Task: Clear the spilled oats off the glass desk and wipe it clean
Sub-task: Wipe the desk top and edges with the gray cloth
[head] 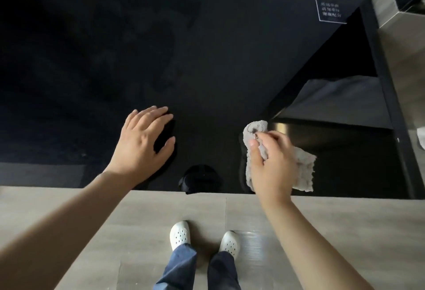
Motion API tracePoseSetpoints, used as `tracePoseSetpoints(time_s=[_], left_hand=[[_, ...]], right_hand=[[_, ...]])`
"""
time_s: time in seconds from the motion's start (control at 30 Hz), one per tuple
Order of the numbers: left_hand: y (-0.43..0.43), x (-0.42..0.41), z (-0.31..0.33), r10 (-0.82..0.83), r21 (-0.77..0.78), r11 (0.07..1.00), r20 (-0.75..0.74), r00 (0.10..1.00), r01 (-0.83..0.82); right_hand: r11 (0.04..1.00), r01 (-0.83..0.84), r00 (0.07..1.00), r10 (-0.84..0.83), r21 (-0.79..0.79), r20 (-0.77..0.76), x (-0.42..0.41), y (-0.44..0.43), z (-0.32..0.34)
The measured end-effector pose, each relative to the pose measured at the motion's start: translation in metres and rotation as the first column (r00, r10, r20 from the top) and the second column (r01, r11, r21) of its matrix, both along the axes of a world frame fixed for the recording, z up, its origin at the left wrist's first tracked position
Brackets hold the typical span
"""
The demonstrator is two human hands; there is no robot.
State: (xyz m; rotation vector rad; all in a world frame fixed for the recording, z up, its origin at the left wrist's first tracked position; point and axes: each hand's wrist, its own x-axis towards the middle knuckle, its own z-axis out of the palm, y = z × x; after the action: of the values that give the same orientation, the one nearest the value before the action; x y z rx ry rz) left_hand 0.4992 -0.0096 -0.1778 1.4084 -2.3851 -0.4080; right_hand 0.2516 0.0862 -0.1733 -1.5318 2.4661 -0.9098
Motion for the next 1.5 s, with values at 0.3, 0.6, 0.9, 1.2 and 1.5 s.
tracePoseSetpoints(time_s=[0.3,0.6,0.9,1.2,1.5], left_hand=[[0.023,0.008,-0.014,0.038,-0.004,0.999,0.066,0.997,-0.038],[0.023,0.008,-0.012,0.05,0.002,0.999,0.067,0.996,-0.05],[0.021,0.01,-0.01,0.037,0.036,0.999,0.055,0.998,-0.039],[-0.003,0.012,0.009,0.108,0.106,0.99,-0.09,0.99,-0.098],[-0.1,0.009,0.014,0.185,0.042,0.982,-0.039,0.982,-0.183]], right_hand=[[0.977,-0.215,0.961,0.212,-0.003,0.179,0.057,0.07,0.004],[0.994,-0.105,0.991,0.103,0.018,0.083,0.035,0.003,0.031],[0.916,-0.397,0.863,0.349,0.061,0.366,0.069,0.052,0.021],[0.997,-0.075,0.866,0.072,-0.014,0.495,0.05,0.0,0.067],[0.995,-0.01,0.893,0.052,-0.095,0.447,0.027,-0.099,0.064]])
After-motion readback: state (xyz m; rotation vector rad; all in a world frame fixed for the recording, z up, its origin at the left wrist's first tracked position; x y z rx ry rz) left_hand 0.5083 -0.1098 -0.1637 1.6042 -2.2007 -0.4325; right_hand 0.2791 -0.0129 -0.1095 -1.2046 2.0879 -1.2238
